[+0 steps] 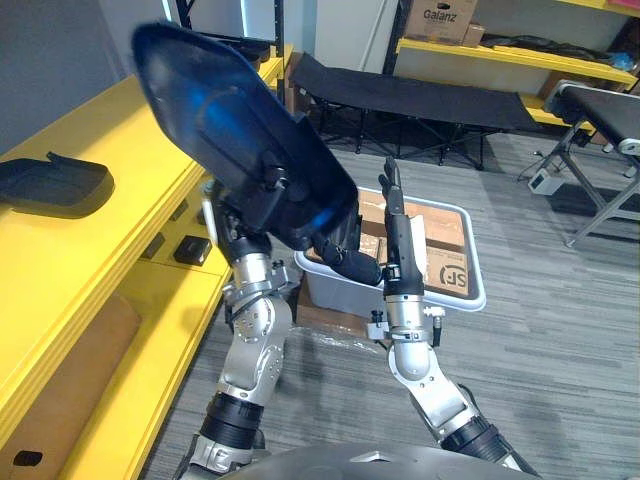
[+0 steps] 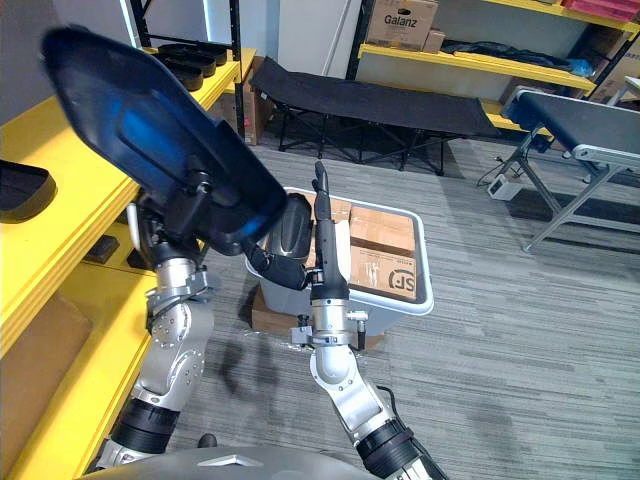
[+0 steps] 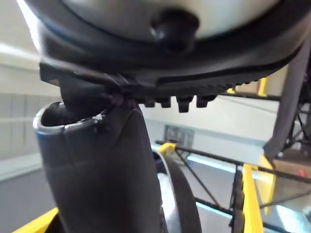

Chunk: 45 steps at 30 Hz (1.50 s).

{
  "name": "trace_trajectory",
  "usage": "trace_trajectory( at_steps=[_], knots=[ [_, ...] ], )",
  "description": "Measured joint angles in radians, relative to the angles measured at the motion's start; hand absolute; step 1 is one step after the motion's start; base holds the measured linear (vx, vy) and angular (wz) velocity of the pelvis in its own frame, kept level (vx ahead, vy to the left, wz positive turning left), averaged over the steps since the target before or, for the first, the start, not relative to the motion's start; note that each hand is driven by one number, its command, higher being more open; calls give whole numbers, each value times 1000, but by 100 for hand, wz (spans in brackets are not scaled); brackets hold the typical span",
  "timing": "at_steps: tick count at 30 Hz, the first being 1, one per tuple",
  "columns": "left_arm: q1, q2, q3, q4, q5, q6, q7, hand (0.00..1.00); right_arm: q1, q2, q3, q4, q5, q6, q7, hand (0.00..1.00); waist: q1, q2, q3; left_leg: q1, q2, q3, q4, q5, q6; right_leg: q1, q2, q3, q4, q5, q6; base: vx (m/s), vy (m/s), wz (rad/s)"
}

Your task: Walk over and take three plastic housings, then place them on the shelf

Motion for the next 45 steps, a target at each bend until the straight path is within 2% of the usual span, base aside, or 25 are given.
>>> trace_trajectory(
  at_steps=[3, 7, 11, 14, 17, 20, 23, 25, 27, 31, 34, 37, 38, 41, 43, 45],
  knots=[
    [2, 4, 57, 8, 110, 11, 67, 0, 0, 1, -7, -37, 119, -18, 117, 100, 2, 2, -1, 0, 2, 0, 0, -2, -2, 0, 2, 1, -2, 0, 0, 0, 0, 0],
    [8, 20, 84, 80, 202, 12, 82, 0, 2, 2, -17, -113, 158, -23, 187, 100, 2, 2, -1, 2, 3, 8, 0, -4, -2, -2, 2, 8, -1, 0, 0, 0, 0, -4],
    [32, 26, 99, 171, 200, 12, 87, 0, 53, 13, -95, -181, 237, -23, 229, 100, -1, 2, 0, 2, 3, 26, 0, -10, 0, -16, 1, 29, 1, 2, 3, -3, 3, -14],
    [83, 25, 126, 191, 171, 10, 69, 0, 129, 21, -201, -190, 303, -10, 256, 100, -12, 3, 0, 3, 2, 40, 0, -14, 1, -19, 1, 39, 1, 4, 6, 15, -2, -11],
    [134, 21, 165, 189, 164, -2, 54, 0, 201, 30, -315, -190, 387, 43, 279, 100, -26, 7, 2, 3, 3, 51, 0, -16, 0, -25, 1, 50, 1, 7, 11, 17, -4, -10],
    [174, 17, 202, 135, 113, -4, 11, 0, 281, 31, -443, -184, 404, 94, 282, 100, -35, 17, 6, 3, 3, 58, 0, -21, 0, -30, 1, 59, 1, 7, 12, 19, -4, -8],
    [221, 14, 213, 56, 74, -28, -21, 0, 303, 34, -491, -176, 425, 131, 288, 100, -46, 21, 6, 3, 3, 63, 0, -23, 0, -28, 1, 66, 1, 8, 12, 17, -5, -7],
    [245, 16, 216, -8, 52, -61, -61, 0, 312, 37, -527, -146, 470, 192, 342, 100, -50, 23, 7, 4, 3, 67, -1, -24, 0, -29, 1, 70, 1, 9, 14, -10, 0, -5],
    [250, 16, 221, -48, 51, -65, -88, 0, 310, 37, -531, -106, 477, 226, 365, 100, -48, 27, 8, 6, 3, 68, -1, -24, 0, -28, 1, 70, 2, 9, 15, -51, 2, 0],
    [262, 16, 219, -108, 53, -67, -132, 0, 303, 37, -527, -62, 530, 288, 404, 100, -30, 56, 20, -4, -1, 42, -4, -27, -6, -22, -2, 50, -1, 7, 14, -43, 5, 12],
    [293, 15, 220, -189, 59, -63, -146, 0, 271, 37, -500, -55, 527, 297, 403, 100, -20, 66, 20, -36, -2, -17, -3, -12, -8, -7, 1, -17, -19, 5, 11, -25, -26, 60],
    [323, 13, 235, -242, 89, -58, -144, 0, 219, 36, -471, -34, 488, 296, 405, 100, 15, 66, 23, -53, -2, -59, -1, -3, -10, 7, 7, -65, -35, 9, 16, -11, -36, 48],
    [344, 13, 262, -262, 91, -57, -140, 0, 182, 36, -436, -15, 481, 296, 410, 100, 40, 66, 24, -60, -1, -76, -1, 1, -8, 14, 10, -83, -39, 9, 15, 18, -43, 36],
    [371, 5, 333, -272, 87, -57, -135, 0, 120, 37, -364, 29, 430, 294, 426, 100, 71, 62, 29, -70, -5, -118, 0, 7, -8, 37, 16, -127, -54, 9, 15, 28, -44, 43],
    [390, -9, 376, -273, 78, -57, -140, 0, 84, 38, -315, 56, 407, 293, 440, 100, 109, 55, 33, -72, -9, -131, 0, 6, -8, 45, 15, -141, -56, 7, 13, 33, -29, 23],
    [411, -22, 407, -275, 72, -59, -149, 0, 56, 42, -285, 67, 407, 293, 447, 100, 119, 52, 35, -76, -16, -145, 0, 7, -6, 50, 11, -155, -57, 6, 13, 21, -4, 22]
  ],
)
